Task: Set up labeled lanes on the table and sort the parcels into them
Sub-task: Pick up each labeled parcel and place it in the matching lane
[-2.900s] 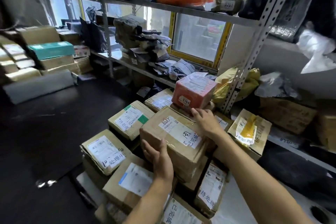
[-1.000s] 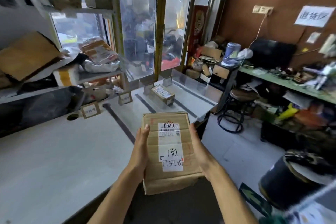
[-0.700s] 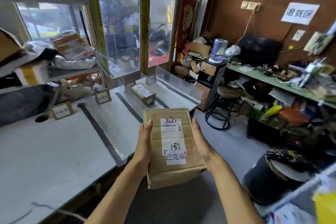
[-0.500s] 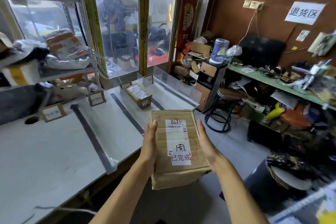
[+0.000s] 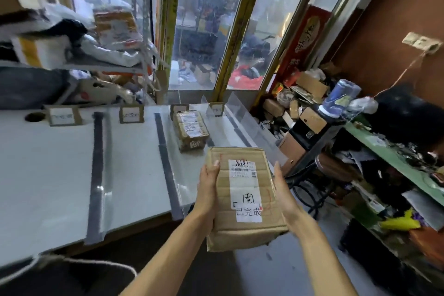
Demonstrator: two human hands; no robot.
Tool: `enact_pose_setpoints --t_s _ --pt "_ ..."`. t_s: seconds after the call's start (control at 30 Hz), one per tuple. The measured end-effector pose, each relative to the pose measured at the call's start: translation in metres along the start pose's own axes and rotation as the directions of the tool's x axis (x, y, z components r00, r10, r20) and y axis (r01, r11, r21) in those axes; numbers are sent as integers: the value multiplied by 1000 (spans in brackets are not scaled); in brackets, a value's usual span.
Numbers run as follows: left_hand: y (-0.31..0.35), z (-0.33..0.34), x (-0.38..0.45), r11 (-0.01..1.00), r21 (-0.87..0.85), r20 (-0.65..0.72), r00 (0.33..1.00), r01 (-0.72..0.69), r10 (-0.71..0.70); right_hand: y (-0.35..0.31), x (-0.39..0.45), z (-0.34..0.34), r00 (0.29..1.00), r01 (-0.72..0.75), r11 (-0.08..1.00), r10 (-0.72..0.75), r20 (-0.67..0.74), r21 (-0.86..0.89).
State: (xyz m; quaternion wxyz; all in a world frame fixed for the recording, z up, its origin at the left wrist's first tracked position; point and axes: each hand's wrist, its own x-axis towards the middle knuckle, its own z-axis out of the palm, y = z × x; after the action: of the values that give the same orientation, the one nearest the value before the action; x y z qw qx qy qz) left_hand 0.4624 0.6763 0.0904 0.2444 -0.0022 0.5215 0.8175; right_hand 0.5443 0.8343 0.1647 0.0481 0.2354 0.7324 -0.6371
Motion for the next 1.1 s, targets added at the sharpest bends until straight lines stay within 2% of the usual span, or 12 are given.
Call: enact_pose_setpoints --t_s 0.23,0.43,0.63,0.83,0.93,1.1 --pt "-11 12 47 999 13 -172 984 -33 34 -12 61 -28 986 -78 997 77 151 2" --pt "0 20 69 996 14 -226 970 -93 94 -10 118 -36 967 -37 999 42 251 -25" --pt "14 20 91 996 80 -289 956 -29 50 -11 164 -35 941 38 999 -23 338 -36" --pt "23 7 113 987 162 -295 954 7 42 -9 197 -18 910 38 999 -41 412 14" --pt "30 10 122 975 218 -300 953 33 35 -2 214 -15 911 19 999 -30 410 30" --pt "32 6 141 942 298 -351 935 154 -42 6 234 -15 931 8 1000 -17 366 24"
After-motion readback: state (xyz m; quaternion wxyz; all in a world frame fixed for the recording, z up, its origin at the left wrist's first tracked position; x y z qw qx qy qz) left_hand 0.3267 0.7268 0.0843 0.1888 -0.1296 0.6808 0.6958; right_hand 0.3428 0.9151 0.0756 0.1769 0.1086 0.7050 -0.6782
